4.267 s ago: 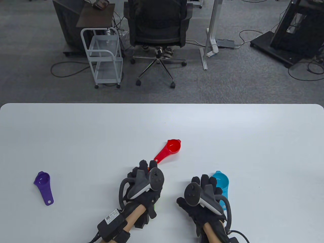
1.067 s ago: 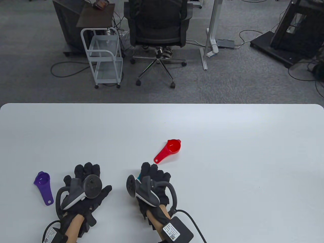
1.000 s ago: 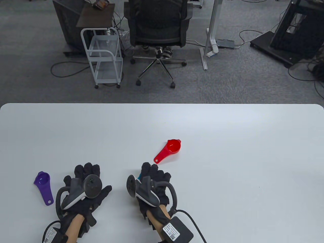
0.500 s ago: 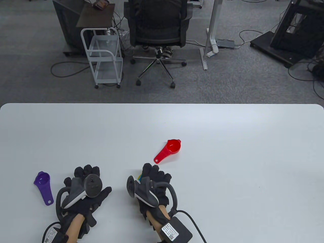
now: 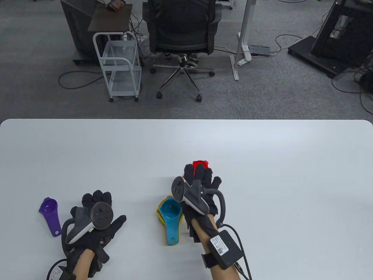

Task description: Nest plastic measuring cups

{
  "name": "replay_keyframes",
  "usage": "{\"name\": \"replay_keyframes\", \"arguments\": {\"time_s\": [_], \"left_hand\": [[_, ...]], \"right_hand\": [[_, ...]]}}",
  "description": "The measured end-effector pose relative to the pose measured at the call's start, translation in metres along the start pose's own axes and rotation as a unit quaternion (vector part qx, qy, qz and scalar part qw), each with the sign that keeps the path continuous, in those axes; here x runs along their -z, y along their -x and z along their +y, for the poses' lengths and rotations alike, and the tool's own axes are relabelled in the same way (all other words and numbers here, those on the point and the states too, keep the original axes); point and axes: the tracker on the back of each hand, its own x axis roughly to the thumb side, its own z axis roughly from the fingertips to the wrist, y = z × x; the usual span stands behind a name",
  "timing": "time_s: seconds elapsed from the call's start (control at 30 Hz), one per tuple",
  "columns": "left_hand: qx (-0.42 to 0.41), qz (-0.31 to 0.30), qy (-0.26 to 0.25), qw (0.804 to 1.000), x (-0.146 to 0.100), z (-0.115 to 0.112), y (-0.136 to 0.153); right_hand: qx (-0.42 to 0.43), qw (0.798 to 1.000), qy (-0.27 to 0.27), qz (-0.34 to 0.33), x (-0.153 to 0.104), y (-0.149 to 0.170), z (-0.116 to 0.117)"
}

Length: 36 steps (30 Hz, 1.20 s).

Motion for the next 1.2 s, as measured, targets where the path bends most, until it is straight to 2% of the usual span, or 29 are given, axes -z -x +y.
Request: {"name": "replay_keyframes", "arguments": {"time_s": [0.13,0.23,0.3,0.43,0.7,0.77,0.83,1.0,1.2], "left_hand": [[0.003,0.008,0.013,1.0,0.004,-0.003,0.002],[0.005,0.012,0.019,1.0,0.005,-0.004,0.002],[0.007,0.012,0.017,1.0,0.004,-0.004,0.002],[0.007,0.013,0.013,1.0,0.0,-0.005,0.002],[0.007,0.022,0.036,0.999,0.002,-0.012,0.004],[0.008,0.022,0.037,0.999,0.002,-0.012,0.003],[0.008,0.022,0.037,0.999,0.002,-0.012,0.003],[0.006,0.024,0.043,0.999,0.003,-0.013,0.004],[0.004,0.022,0.048,0.999,0.003,-0.013,0.002]], "right_hand": [[-0.012,0.999,-0.032,-0.019,0.029,0.026,0.014],[-0.043,0.997,-0.062,-0.034,0.046,0.033,0.025],[-0.053,0.995,-0.072,-0.045,0.057,0.033,0.03],[-0.061,0.988,-0.134,-0.051,0.079,0.022,0.038],[-0.091,0.978,-0.188,-0.024,0.106,0.015,0.046],[-0.088,0.981,-0.172,-0.032,0.109,0.014,0.048],[-0.093,0.986,-0.133,-0.033,0.109,0.012,0.047],[-0.11,0.988,-0.105,-0.03,0.107,0.013,0.046],[-0.081,0.995,-0.046,-0.048,0.09,0.023,0.033]]}}
